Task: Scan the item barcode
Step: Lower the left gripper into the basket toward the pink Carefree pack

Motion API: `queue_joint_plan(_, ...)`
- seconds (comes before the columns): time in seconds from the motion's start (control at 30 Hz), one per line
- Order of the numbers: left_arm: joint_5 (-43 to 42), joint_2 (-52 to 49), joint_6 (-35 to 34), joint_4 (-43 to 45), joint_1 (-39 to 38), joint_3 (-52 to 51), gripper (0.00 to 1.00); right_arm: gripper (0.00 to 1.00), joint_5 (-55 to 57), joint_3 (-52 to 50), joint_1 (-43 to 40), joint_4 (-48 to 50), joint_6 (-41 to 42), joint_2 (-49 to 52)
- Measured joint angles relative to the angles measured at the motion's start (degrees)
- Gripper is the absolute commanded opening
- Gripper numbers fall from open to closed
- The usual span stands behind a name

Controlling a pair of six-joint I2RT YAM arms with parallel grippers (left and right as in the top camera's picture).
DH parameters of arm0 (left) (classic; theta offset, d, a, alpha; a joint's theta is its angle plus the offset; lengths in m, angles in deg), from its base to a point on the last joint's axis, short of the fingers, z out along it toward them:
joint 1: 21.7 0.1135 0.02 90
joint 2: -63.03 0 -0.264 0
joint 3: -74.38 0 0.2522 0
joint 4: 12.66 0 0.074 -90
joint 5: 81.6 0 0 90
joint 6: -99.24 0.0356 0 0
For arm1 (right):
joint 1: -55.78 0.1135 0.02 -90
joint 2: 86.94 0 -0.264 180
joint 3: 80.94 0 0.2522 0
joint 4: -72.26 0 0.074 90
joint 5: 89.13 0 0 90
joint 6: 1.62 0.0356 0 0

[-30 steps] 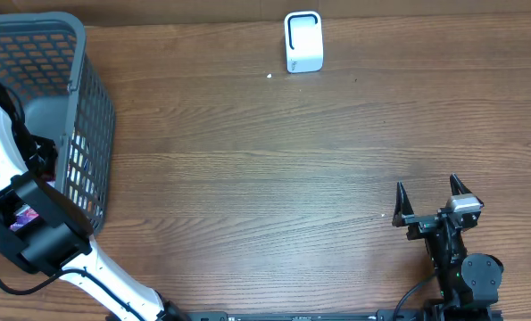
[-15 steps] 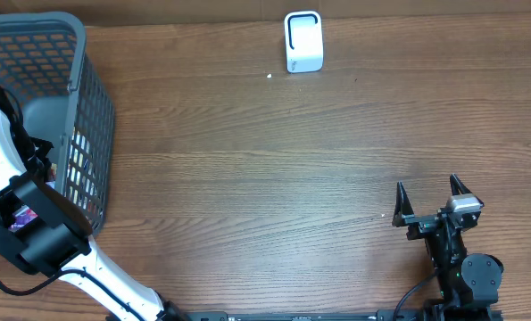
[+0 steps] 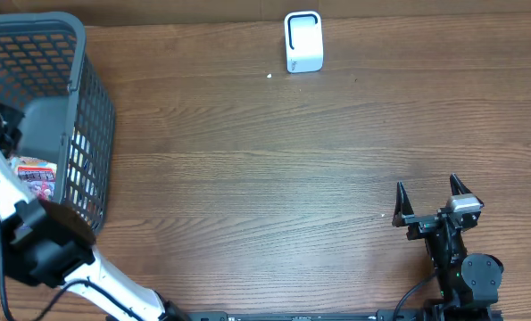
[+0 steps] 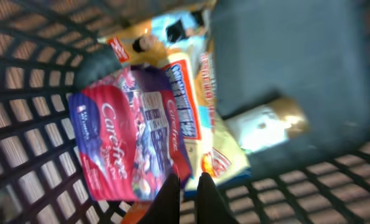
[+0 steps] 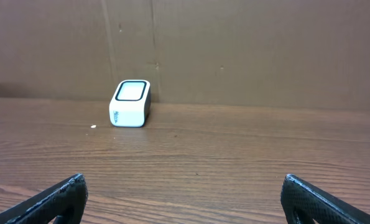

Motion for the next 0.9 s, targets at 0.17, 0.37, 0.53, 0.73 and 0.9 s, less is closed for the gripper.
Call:
queue_joint_plan(0.17, -0.76, 4.07, 0.50, -1.01, 0.00, 0.87, 1.00, 1.00, 0.00, 0.00, 0.00, 0.00, 0.00, 0.00)
queue_joint_plan(0.37, -1.03, 3.34, -1.33, 0.92, 0.00, -6.97, 1.00, 1.00, 0.00, 0.00, 0.00, 0.02, 0.00, 0.00)
queue_joint_plan(0.53, -1.20, 1.73, -1.68, 6.62, 0.00, -16.02, 1.00, 1.00, -0.02, 0.00, 0.00, 0.00, 0.02, 0.00)
queue_joint_plan(0.73, -1.14, 1.51, -2.03, 12.81, 0.46, -22.88, 1.00, 1.00, -0.02, 0.00, 0.00, 0.02, 0.02, 0.00)
queue_joint_plan(0.9, 0.15, 1.49, -2.73, 15.41, 2.86, -26.16, 1.00, 1.00, 0.00, 0.00, 0.00, 0.00, 0.00, 0.00)
